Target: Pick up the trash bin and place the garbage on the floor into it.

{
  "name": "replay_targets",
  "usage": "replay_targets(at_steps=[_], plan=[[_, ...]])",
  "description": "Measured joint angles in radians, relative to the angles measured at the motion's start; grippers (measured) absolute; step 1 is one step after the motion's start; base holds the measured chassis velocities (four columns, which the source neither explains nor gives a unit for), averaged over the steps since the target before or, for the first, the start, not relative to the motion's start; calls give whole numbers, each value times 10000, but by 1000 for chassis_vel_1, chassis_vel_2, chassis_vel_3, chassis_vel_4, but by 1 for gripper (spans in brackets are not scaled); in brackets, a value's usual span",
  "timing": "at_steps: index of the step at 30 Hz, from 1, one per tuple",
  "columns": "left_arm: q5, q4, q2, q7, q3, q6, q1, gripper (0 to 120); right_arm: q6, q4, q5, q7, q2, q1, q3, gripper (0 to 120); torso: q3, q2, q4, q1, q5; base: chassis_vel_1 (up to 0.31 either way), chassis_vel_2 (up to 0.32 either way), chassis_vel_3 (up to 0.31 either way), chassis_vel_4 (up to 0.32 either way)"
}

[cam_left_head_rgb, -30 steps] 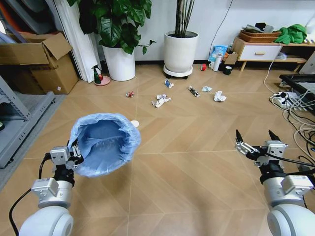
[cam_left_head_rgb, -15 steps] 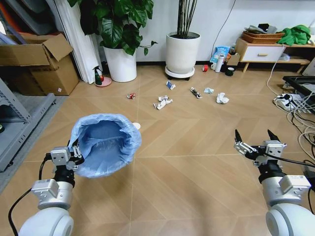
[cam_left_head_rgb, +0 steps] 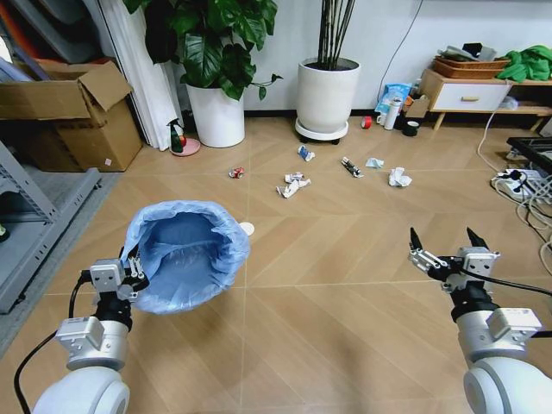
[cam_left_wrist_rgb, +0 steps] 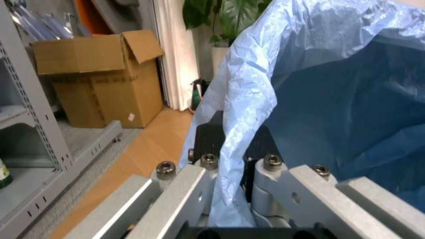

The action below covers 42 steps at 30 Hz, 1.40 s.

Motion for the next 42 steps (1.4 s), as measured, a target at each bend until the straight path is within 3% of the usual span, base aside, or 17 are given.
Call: replay_targets(at_steps=[42], plan=[[116,-39,2,74,77,-28,90,0,232,-344,-281,-196,106,196,-159,100,0,0,-2,0,-2,-31,167,30,-170]])
